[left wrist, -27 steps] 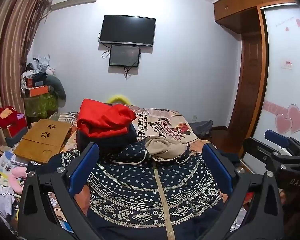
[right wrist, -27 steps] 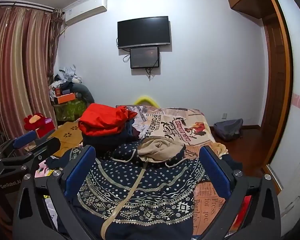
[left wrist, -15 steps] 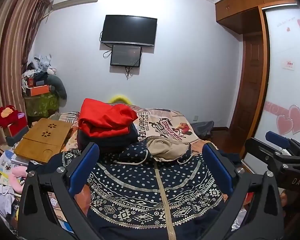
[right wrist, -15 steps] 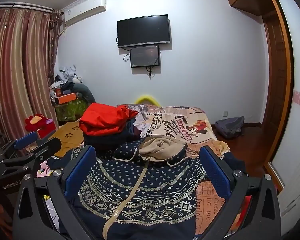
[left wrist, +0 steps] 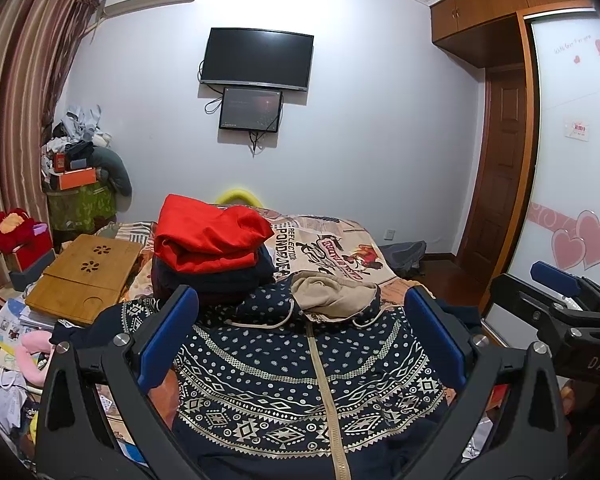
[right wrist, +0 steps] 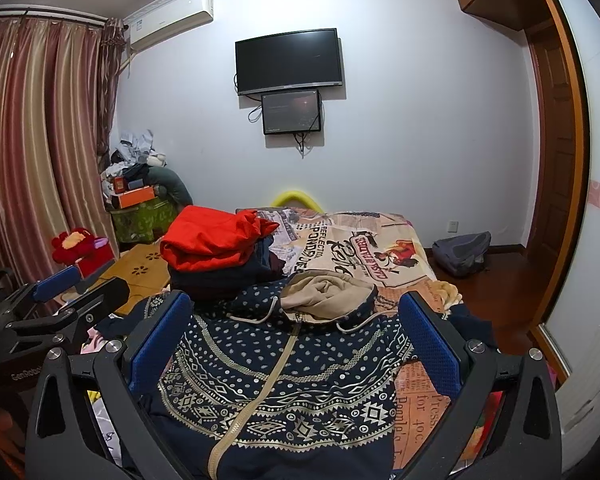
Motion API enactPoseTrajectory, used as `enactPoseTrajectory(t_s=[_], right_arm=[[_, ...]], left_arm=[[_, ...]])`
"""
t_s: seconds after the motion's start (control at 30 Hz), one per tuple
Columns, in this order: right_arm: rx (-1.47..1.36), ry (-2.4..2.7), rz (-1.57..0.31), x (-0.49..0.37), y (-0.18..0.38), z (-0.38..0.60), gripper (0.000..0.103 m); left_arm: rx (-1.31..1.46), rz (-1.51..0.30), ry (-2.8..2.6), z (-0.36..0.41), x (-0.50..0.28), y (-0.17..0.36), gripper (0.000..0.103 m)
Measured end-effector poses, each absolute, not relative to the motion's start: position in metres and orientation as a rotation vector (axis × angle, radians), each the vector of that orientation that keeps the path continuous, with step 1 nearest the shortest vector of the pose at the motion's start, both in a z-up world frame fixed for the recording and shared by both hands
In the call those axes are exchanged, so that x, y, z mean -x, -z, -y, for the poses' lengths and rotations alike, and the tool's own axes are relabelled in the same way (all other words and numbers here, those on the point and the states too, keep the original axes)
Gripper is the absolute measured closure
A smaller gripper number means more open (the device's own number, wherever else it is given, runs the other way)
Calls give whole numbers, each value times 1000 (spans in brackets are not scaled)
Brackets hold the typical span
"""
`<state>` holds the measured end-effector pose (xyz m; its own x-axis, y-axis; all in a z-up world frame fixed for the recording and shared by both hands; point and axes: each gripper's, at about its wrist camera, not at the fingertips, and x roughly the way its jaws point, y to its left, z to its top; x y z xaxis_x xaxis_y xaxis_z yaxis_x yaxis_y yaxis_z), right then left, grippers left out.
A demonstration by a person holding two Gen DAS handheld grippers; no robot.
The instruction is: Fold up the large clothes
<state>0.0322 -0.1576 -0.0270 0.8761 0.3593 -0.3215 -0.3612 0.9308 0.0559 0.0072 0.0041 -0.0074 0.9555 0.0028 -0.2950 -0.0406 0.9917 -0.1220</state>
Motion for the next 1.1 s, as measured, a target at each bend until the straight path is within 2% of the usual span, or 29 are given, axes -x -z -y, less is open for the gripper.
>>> enactPoseTrajectory(t_s=[1.1], right_arm=[[0,-385,-340,-31,24,158,0]], left_arm=[[131,-302,-6,-5,-8,5,0]])
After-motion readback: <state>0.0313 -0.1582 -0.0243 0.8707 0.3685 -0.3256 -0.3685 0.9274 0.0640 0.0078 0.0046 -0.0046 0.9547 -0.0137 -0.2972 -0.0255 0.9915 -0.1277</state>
